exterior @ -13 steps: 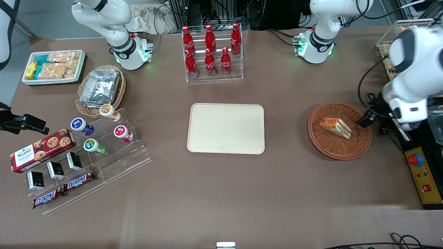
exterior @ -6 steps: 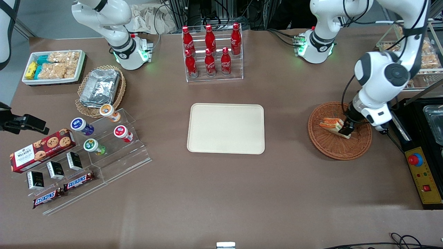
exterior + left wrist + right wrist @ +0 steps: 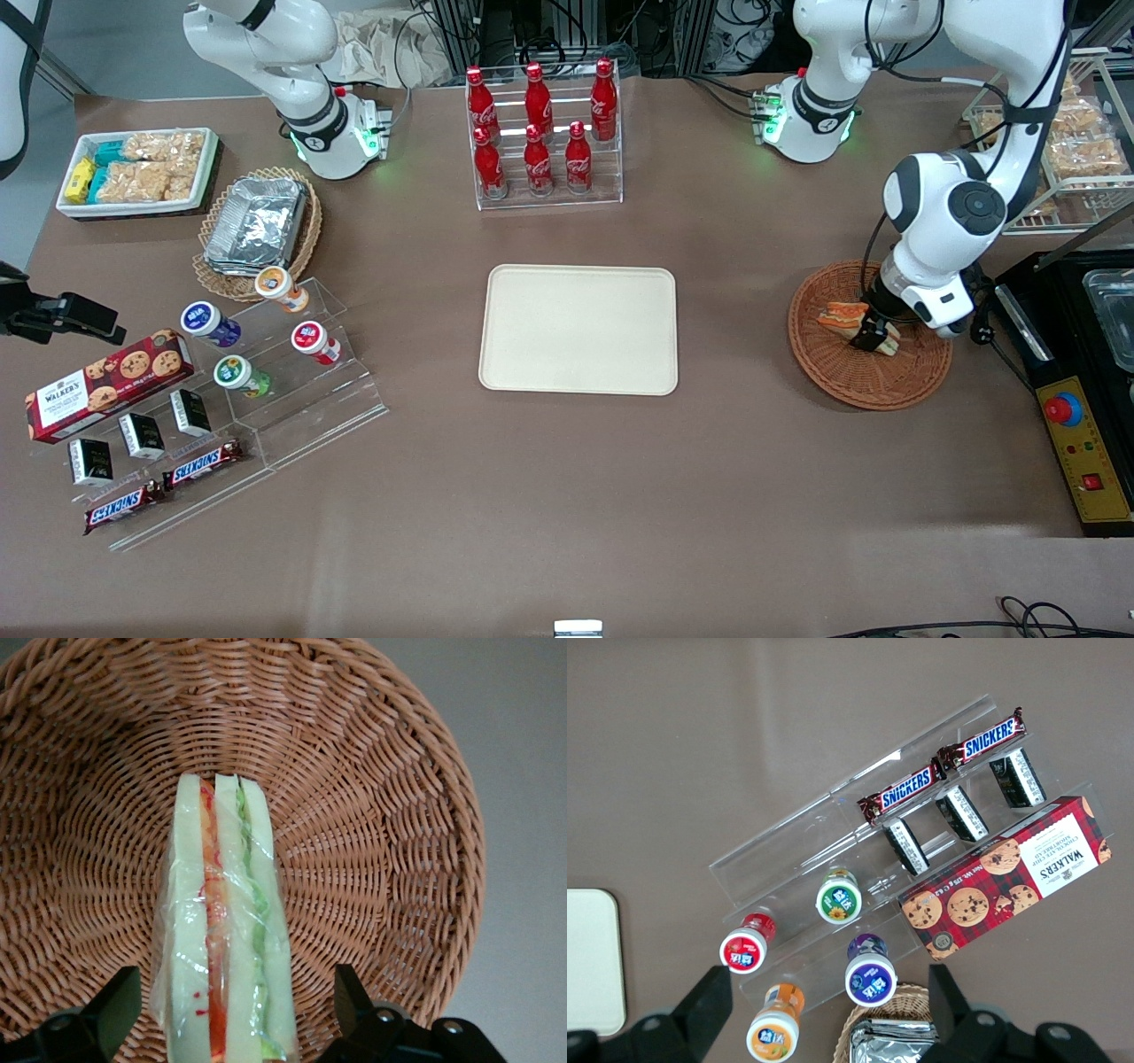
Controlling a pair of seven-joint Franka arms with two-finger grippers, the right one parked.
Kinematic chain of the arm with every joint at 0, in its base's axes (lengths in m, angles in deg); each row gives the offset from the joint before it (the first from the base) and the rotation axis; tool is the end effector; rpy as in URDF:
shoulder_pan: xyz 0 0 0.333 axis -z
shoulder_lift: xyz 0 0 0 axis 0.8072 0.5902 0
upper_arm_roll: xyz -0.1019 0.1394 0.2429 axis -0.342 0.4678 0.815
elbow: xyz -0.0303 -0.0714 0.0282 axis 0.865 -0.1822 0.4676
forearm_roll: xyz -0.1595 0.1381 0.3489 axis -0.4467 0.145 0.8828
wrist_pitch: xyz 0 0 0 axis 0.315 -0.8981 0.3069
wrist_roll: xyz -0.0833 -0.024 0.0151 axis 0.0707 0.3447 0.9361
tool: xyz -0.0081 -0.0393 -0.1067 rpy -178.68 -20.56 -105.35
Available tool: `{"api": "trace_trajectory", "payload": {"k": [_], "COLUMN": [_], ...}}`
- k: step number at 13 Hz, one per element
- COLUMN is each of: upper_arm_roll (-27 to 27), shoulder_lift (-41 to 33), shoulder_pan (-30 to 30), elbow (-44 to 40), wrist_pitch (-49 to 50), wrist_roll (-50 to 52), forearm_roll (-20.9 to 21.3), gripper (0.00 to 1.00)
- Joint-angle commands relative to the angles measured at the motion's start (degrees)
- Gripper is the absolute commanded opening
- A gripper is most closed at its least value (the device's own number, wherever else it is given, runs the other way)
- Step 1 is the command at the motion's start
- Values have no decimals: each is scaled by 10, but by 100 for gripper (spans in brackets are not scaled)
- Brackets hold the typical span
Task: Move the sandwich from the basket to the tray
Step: 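Lower the open left gripper around the wrapped sandwich and close it, then lift the sandwich up out of the basket with the left gripper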
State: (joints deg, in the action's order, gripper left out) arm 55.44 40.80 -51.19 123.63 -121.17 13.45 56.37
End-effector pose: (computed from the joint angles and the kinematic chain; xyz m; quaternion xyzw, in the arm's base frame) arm 0.4836 -0.0090 0.2157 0.8280 0.5593 0.0376 0.0162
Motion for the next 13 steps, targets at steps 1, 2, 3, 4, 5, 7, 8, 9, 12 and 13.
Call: {"api": "trace_trajectory", "payload": {"k": [1, 2, 3, 4, 5, 7, 8, 9, 12, 13], "upper_arm_roll": [-4, -4, -4, -4, -4, -3, -4, -5, -21, -30], "shoulder_lift": [-6, -6, -6, -8, -9, -13, -20, -34, -63, -61], "shoulder_pan": [-3, -3, -3, -3, -3, -3, -3, -2, -1, -1], "elbow": [6, 5, 4, 2, 1, -2, -9, -27, -136, -199], "wrist_pitch": [-13, -13, -11, -8, -7, -6, 7, 55, 239, 330], "wrist_roll": [13, 12, 10, 6, 4, 5, 5, -9, -64, -87], "forearm_roll": [8, 8, 8, 8, 8, 8, 8, 10, 10, 10], "gripper": [0, 0, 0, 0, 0, 0, 0, 0, 0, 0]}}
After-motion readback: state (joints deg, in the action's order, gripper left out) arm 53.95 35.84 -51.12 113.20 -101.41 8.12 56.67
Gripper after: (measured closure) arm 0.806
